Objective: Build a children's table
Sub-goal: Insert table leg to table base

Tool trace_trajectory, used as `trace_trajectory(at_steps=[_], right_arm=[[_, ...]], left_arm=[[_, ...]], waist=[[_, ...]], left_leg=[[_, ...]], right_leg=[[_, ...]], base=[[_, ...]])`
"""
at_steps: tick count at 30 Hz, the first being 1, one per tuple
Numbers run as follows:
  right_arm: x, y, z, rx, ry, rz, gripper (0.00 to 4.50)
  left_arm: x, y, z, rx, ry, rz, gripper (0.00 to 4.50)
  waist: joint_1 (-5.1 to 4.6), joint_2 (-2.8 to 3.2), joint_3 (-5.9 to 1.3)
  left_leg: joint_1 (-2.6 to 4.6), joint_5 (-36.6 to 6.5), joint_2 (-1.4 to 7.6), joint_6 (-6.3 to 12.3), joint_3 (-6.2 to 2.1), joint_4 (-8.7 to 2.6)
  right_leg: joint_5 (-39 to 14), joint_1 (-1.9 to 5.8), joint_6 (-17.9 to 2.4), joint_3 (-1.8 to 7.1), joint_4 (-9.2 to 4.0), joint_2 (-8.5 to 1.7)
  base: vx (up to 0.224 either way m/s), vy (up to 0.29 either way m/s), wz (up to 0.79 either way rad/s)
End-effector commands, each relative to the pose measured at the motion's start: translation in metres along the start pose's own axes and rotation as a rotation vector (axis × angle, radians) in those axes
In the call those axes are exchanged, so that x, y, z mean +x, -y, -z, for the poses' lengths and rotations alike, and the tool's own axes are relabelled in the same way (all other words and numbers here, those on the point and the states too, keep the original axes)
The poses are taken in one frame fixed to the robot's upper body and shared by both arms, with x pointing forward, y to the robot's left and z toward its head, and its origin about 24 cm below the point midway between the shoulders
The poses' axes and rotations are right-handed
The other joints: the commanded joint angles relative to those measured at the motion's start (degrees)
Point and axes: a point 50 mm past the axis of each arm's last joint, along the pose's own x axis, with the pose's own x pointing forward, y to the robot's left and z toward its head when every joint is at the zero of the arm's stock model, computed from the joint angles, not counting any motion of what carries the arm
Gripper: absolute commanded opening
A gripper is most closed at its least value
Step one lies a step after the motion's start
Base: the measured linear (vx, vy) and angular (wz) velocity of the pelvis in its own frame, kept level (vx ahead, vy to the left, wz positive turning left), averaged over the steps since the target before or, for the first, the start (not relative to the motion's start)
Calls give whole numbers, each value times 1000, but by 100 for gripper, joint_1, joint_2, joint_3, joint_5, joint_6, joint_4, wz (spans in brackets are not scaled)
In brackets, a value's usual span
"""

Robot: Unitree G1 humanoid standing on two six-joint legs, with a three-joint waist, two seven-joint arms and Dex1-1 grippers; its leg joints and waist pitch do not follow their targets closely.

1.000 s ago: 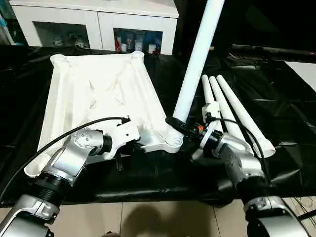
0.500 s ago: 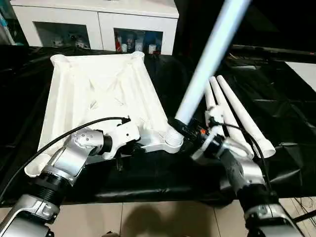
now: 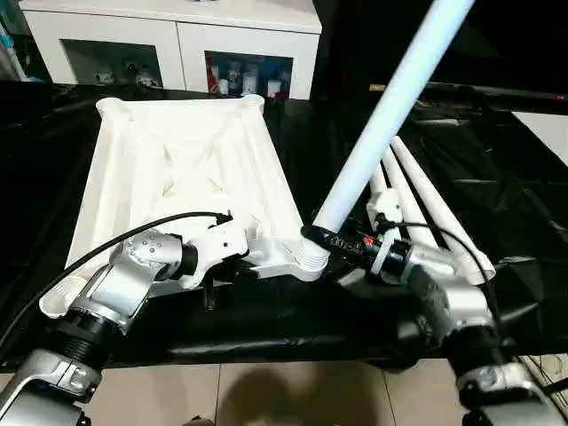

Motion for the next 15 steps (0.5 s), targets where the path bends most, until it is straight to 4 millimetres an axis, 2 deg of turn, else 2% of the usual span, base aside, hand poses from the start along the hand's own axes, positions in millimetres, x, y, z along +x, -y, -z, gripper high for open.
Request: trace_trajectory(at_steps=[1, 7, 15], right_arm=[[4, -22, 44, 119, -217, -144, 184], [1, -23, 45, 113, -282, -215, 184], [-4, -27, 59, 150, -348, -255, 184]], left_arm=[[-2, -3, -12, 66, 22, -25, 0], [-2, -2, -12, 66, 17, -20, 0], [-4, 1, -9, 62, 12, -5, 0]], waist=[[15, 80, -321], [28, 54, -318], [34, 30, -282]], left_leg=[[55, -1077, 155, 139, -30, -441], [70, -1173, 162, 125, -28, -447], [95, -1632, 169, 18, -46, -486]], right_leg=[[-723, 276, -1246, 246, -404, -414], [-745, 263, -1248, 249, -410, -416], [-1407, 225, -1086, 259, -483, -426]], base=[[0, 0, 0], [0, 0, 0], [0, 0, 0]])
